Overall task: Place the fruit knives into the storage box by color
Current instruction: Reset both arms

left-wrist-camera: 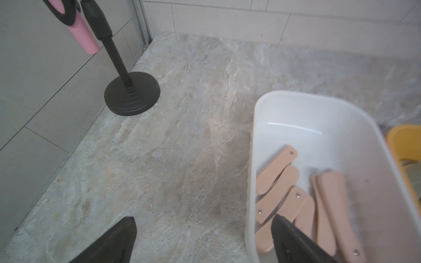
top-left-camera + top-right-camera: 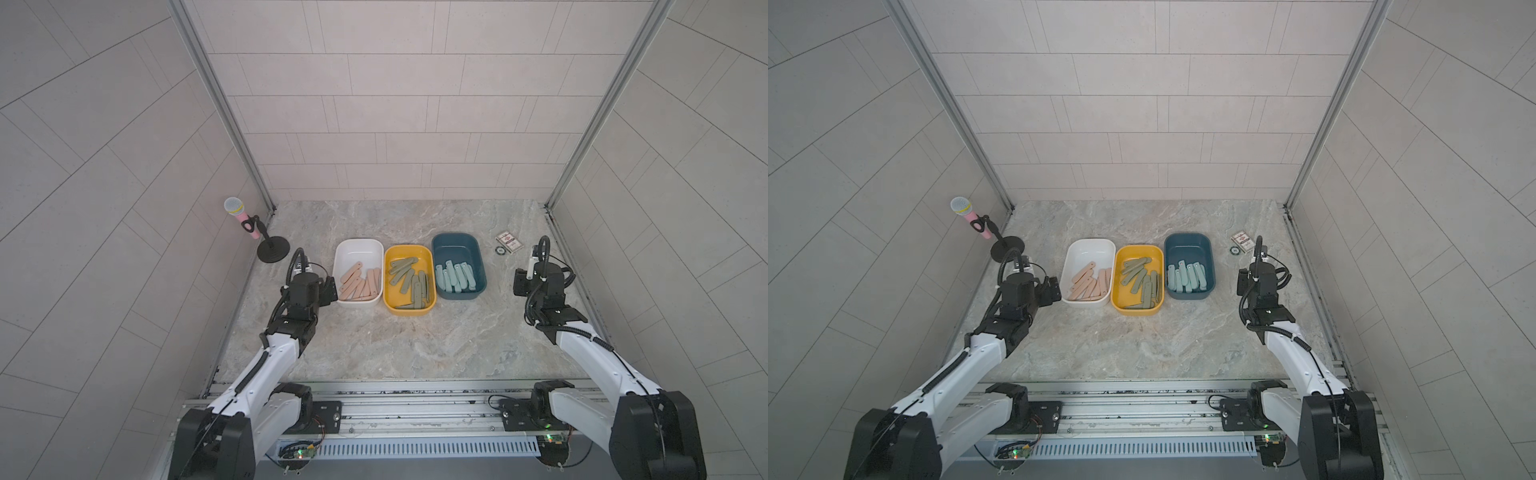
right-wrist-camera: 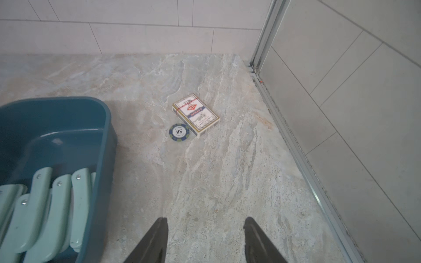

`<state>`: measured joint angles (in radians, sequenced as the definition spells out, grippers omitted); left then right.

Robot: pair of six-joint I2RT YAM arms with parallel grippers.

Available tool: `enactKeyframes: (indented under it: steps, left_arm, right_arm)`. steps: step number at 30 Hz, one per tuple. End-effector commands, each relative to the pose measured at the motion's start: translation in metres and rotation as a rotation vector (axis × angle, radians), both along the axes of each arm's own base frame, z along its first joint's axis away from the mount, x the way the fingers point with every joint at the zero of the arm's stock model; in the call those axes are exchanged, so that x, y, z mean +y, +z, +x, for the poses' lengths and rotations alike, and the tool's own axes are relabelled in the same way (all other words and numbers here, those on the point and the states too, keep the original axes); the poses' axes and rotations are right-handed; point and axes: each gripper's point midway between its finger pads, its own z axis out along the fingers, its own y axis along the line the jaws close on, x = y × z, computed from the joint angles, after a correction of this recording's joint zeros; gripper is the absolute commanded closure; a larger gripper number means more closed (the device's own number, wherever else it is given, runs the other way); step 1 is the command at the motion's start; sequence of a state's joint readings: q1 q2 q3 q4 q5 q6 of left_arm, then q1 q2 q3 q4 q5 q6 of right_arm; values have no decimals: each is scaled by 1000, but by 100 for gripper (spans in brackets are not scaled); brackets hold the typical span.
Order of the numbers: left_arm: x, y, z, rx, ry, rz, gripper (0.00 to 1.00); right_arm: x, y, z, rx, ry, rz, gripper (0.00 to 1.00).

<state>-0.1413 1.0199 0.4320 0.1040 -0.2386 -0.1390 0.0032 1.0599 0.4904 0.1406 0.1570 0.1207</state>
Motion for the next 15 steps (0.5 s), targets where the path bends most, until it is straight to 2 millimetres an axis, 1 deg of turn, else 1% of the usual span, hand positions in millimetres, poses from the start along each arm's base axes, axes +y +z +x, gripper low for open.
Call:
enactKeyframes:
  steps: [1, 2, 4, 6, 7, 10, 13, 15]
  left_arm:
    - [6, 20, 23, -101, -34, 133, 0]
    - [9, 15, 26, -93, -23, 129, 0]
    - [10, 9, 34, -89, -16, 127, 0]
    - [9, 4, 42, -95, -29, 116, 0]
    - [8, 1, 46, -99, -42, 110, 0]
    - [10, -8, 54, -108, -62, 82, 0]
    - [13, -13, 64, -131, -58, 40, 0]
    - [13, -24, 69, -119, -67, 29, 0]
  right_arm:
    - [3, 6, 14, -99, 51, -19, 43]
    - [3, 0, 15, -109, 52, -21, 43]
    - [1, -19, 15, -88, 43, -30, 43]
    - [-1, -30, 16, -89, 40, -30, 43]
    - [0, -31, 16, -104, 42, -25, 43]
    - [2, -24, 24, -149, 61, -15, 43]
    - [5, -29, 36, -146, 85, 8, 43]
    - [10, -31, 43, -142, 111, 35, 43]
